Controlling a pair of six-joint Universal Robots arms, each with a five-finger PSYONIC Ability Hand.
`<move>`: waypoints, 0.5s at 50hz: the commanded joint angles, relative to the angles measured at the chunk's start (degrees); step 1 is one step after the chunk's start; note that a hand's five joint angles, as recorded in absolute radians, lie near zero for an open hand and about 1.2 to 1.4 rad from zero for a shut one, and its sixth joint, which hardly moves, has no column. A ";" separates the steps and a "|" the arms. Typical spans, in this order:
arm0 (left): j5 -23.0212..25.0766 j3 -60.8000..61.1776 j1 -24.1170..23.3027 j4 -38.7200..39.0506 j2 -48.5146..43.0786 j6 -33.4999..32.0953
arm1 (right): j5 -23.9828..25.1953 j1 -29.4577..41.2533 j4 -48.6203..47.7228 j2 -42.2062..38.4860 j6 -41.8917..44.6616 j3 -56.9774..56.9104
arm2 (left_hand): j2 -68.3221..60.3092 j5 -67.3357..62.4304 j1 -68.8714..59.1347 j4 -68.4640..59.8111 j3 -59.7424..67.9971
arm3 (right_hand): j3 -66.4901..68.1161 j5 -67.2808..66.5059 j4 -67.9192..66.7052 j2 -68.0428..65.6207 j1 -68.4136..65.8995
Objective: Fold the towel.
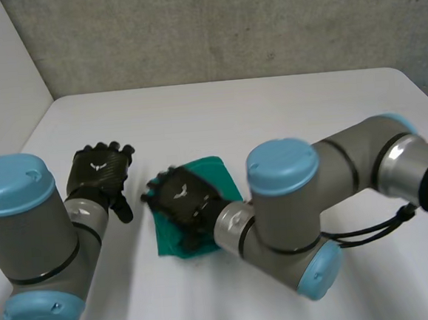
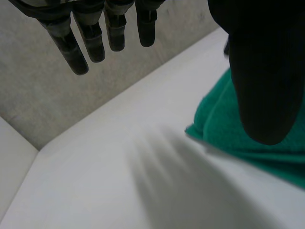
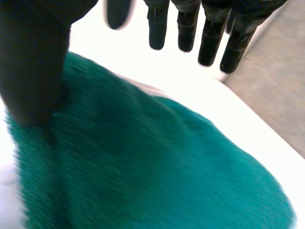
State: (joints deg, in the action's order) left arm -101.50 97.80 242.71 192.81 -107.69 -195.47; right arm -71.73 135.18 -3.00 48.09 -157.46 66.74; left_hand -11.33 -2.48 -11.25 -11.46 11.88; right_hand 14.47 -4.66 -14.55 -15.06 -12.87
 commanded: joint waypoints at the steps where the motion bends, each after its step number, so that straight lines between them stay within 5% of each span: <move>1: 0.86 -4.89 -2.23 0.20 -2.16 3.07 | -5.44 -7.03 -0.69 6.56 -9.70 4.79 | 1.29 2.43 1.20 1.42 -1.83 | -4.47 4.66 4.55 5.06 2.87; 9: 4.29 -12.45 -7.86 -0.51 -8.22 9.30 | -5.79 -10.99 1.50 6.93 -12.00 5.16 | 0.78 1.93 0.70 0.91 -1.33 | -4.47 4.66 4.55 5.06 2.87; 25: -0.98 -12.73 -3.91 -11.67 -16.93 9.75 | -3.68 -10.82 16.97 -8.28 -10.51 -11.36 | 1.12 2.27 1.03 1.25 -1.67 | -4.47 4.66 4.55 5.06 2.87</move>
State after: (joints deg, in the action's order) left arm -100.77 83.40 236.09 183.73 -122.73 -184.93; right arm -75.43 124.14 7.91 44.83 -169.27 61.16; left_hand -11.33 -2.49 -11.25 -11.46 11.88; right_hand 11.97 -3.33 -12.91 -12.52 -11.26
